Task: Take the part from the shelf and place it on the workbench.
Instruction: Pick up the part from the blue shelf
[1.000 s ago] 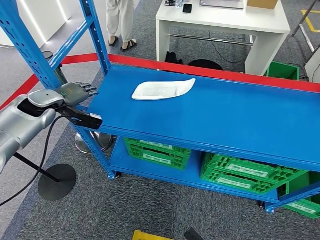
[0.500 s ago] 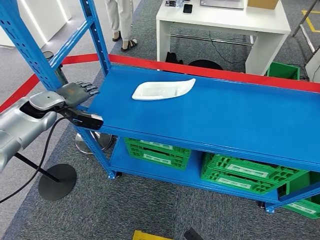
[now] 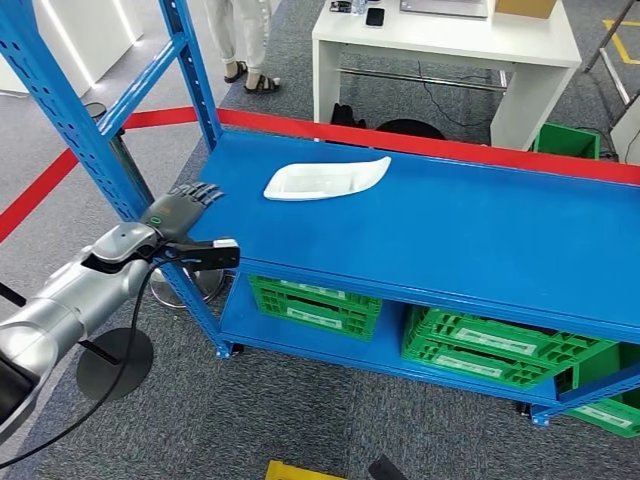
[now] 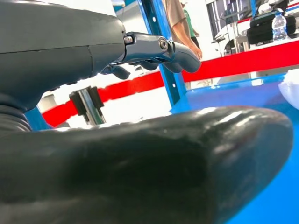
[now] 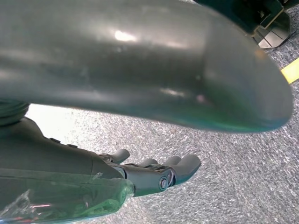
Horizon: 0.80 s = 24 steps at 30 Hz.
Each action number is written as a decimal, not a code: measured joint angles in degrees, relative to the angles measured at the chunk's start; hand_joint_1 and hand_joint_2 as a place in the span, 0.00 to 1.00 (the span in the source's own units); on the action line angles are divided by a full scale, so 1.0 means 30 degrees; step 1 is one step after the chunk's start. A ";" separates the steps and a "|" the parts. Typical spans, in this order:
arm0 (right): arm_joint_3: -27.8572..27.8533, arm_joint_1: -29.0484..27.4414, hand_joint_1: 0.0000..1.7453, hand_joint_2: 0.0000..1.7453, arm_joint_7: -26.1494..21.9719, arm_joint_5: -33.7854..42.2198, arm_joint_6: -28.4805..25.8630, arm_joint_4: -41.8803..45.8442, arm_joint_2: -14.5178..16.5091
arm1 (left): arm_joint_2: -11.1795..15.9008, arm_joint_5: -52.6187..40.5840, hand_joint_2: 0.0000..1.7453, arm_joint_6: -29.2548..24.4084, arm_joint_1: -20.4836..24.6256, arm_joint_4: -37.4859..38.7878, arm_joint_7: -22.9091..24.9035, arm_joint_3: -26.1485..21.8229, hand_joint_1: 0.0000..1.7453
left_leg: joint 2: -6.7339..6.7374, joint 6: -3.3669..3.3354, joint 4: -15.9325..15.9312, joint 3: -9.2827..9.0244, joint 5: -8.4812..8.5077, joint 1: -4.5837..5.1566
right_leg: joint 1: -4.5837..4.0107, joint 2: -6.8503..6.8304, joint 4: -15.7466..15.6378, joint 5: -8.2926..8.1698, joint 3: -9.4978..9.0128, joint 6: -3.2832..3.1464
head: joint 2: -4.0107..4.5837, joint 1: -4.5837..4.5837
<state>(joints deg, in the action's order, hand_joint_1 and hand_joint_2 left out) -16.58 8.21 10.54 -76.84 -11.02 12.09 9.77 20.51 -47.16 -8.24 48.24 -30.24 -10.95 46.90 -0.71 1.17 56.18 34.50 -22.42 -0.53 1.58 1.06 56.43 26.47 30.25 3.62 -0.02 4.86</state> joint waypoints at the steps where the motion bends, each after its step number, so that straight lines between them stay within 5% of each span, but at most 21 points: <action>1: 0.0000 -0.0009 0.00 0.00 0.0000 0.0005 -0.0004 0.0000 0.0000 | -0.0069 0.0002 0.00 -0.0009 -0.0092 0.0002 0.0000 -0.0120 0.00 | 0.0000 0.0000 0.0000 0.0000 0.0000 0.0000 | 0.0000 -0.0001 0.0000 0.0000 0.0000 0.0000 | 0.0000 0.0002; 12: 0.0073 -0.0068 0.00 0.00 -0.0014 -0.0005 -0.0035 0.0000 0.0000 | -0.0911 0.1201 0.00 -0.0682 -0.1049 -0.0013 -0.0434 -0.1984 0.00 | 0.0000 0.0000 0.0000 0.0001 0.0000 0.0001 | 0.0008 -0.0003 -0.0001 0.0000 -0.0004 0.0000 | 0.0002 0.0000; 24: 0.0524 -0.0097 0.00 0.00 -0.0044 -0.0031 -0.0022 0.0000 0.0004 | -0.3748 0.4303 0.00 -0.1749 -0.4407 -0.3972 -0.4092 -0.7037 0.00 | 0.0000 -0.0001 0.0001 0.0001 -0.0003 0.0010 | 0.0013 0.0002 -0.0004 0.0000 -0.0001 0.0003 | 0.0002 0.0000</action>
<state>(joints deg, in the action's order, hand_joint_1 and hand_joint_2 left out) -15.01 7.92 10.40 -76.94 -11.09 12.09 9.78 9.27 -34.25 -13.49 35.02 -42.16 -23.23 25.79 -0.71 1.17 56.18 34.50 -22.43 -0.50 1.62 1.06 56.42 26.47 30.25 3.62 -0.02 4.86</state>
